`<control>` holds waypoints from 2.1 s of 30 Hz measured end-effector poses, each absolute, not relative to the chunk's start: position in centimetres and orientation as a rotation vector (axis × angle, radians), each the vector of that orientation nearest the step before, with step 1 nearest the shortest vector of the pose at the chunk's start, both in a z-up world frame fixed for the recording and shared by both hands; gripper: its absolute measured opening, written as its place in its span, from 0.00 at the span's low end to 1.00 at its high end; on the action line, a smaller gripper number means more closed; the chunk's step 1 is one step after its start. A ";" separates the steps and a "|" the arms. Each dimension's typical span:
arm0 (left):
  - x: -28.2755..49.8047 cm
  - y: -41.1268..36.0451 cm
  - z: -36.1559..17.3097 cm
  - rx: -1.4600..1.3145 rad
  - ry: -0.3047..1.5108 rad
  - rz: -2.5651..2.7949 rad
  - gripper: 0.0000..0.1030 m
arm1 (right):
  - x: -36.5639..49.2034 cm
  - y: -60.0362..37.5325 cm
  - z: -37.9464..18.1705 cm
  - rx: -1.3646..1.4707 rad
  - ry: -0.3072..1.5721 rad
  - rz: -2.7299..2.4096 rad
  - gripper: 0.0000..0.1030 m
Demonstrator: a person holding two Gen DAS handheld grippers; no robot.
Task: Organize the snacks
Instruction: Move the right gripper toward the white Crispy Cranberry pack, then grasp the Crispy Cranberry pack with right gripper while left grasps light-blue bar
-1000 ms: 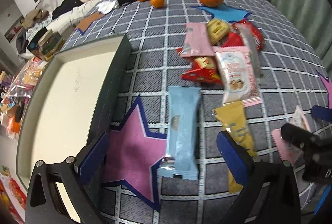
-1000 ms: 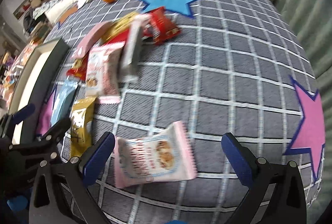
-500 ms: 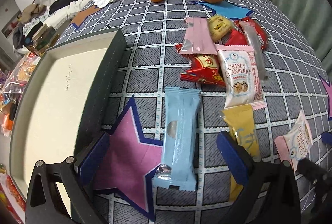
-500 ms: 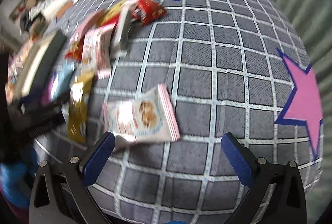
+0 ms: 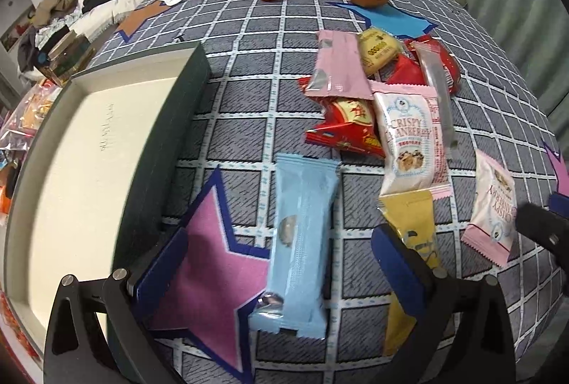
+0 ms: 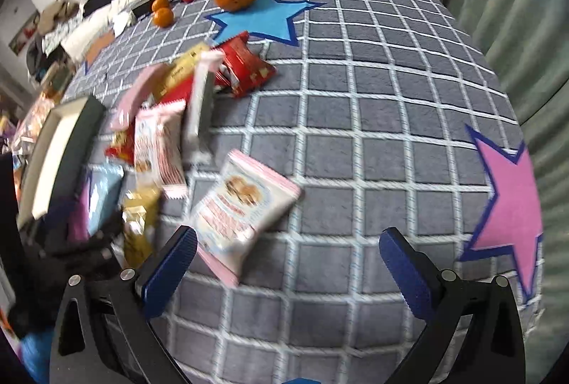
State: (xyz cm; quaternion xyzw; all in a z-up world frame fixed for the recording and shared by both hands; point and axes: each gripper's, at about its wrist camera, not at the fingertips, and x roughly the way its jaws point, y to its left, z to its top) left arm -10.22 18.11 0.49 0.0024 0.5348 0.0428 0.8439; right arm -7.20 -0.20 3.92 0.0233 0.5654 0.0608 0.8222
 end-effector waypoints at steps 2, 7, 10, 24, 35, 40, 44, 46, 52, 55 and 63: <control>-10.2 17.9 0.4 0.004 1.127 0.080 1.00 | -6.5 0.6 3.3 0.070 1.212 0.126 1.00; -10.0 18.2 0.3 -0.019 1.129 0.049 1.00 | -5.0 0.8 1.9 0.001 1.229 0.135 1.00; -9.8 18.0 0.2 -0.011 1.111 0.034 1.00 | -5.4 -1.4 1.7 0.020 1.234 0.125 1.00; -9.3 18.1 0.1 -0.010 1.098 0.038 1.00 | -3.4 -0.7 1.5 -0.073 1.210 0.068 1.00; -10.6 17.4 1.4 -0.026 1.093 0.004 0.24 | -5.0 -0.8 2.3 -0.136 1.178 0.184 0.43; -12.3 18.4 2.9 -0.078 1.067 0.000 0.24 | -7.0 -2.0 3.2 -0.016 1.166 0.248 0.43; -13.8 18.8 4.9 -0.067 1.020 0.007 0.24 | -7.9 -1.3 5.2 -0.001 1.130 0.292 0.43; -14.1 19.3 6.1 -0.075 0.995 0.008 0.24 | -8.4 -0.8 6.3 -0.001 1.111 0.313 0.43; -15.0 21.1 9.4 -0.081 0.934 0.029 0.25 | -8.5 1.3 9.0 0.013 1.072 0.376 0.43; -15.3 22.3 10.7 -0.067 0.908 0.051 0.25 | -8.0 2.7 9.8 0.007 1.064 0.403 0.43; -14.8 26.8 12.1 -0.036 0.887 0.141 0.25 | -7.2 8.8 11.4 -0.059 1.055 0.491 0.43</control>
